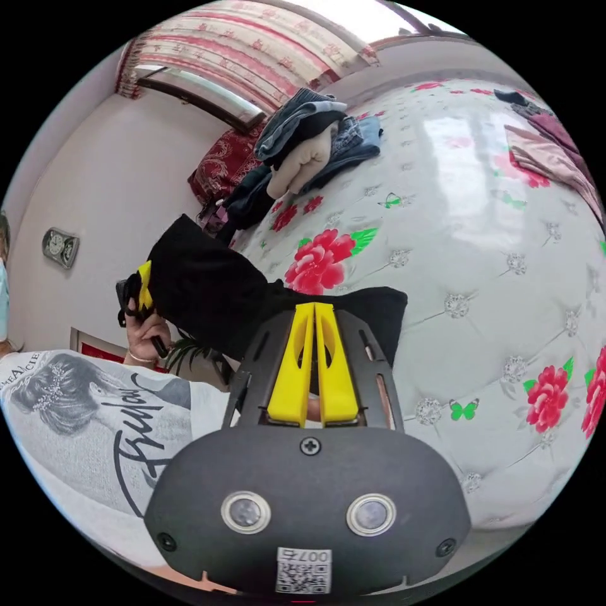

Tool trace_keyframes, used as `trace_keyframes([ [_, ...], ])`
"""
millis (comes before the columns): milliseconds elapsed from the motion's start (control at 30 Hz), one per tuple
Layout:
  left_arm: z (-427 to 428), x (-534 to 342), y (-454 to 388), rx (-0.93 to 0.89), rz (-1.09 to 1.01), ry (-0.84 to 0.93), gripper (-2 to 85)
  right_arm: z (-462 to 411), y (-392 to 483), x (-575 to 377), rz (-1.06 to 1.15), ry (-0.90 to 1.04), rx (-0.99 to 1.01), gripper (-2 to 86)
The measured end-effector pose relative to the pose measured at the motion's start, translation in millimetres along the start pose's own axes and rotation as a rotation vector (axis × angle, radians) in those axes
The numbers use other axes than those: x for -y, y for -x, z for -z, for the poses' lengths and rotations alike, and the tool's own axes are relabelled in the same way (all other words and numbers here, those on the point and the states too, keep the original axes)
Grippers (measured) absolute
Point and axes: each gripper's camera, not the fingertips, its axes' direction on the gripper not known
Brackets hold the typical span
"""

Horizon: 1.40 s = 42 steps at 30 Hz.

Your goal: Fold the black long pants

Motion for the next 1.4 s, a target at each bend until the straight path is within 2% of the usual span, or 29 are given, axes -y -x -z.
trace_keyframes([
  [133,-134.9,-12.4,2.5,-0.225,0.032,0.338,9.3,40.5,-51.9,-15.6,-0.169,-0.086,-0.024,0.6],
  [167,-142.8,-15.1,5.1,-0.236,0.057,0.356,10.1,50.3,-65.0,-21.0,-0.214,-0.109,-0.020,1.1],
  [267,-138.9,-23.5,18.6,-0.141,0.104,0.358,10.8,62.2,-93.5,-29.8,-0.284,-0.120,0.034,3.0],
  [367,-95.0,-32.7,46.3,0.112,0.177,0.273,10.9,56.6,-119.6,-28.8,-0.330,-0.075,0.101,4.7],
  [433,-60.8,-46.8,76.0,0.249,0.321,0.229,11.7,49.0,-132.7,-22.8,-0.351,-0.036,0.127,5.9],
  [533,-38.6,-66.5,101.9,0.351,0.456,0.209,13.4,32.0,-148.0,-7.0,-0.349,0.053,0.150,7.0],
  [700,-73.8,-85.2,130.5,0.297,0.577,0.297,14.2,0.7,-157.9,19.9,-0.328,0.237,0.178,6.7],
  [867,-107.9,-58.8,133.5,0.251,0.574,0.337,5.0,8.3,-148.9,60.0,-0.267,0.327,0.178,5.1],
  [967,-108.1,-5.9,118.9,0.166,0.467,0.291,4.2,34.6,-123.1,112.4,-0.195,0.267,0.292,4.3],
  [1033,-106.1,59.4,107.1,0.111,0.352,0.280,3.8,52.4,-97.9,158.4,-0.106,0.215,0.332,3.9],
  [1167,-87.4,186.7,87.9,0.130,0.160,0.197,3.7,95.6,-17.4,292.7,0.141,0.073,0.366,4.0],
  [1300,-58.3,351.9,91.1,0.219,0.048,0.050,4.4,110.8,42.3,410.4,0.258,-0.075,0.378,5.5],
  [1400,-48.1,416.6,111.7,0.406,0.098,-0.046,6.6,96.0,67.4,469.9,0.283,-0.184,0.212,7.1],
])
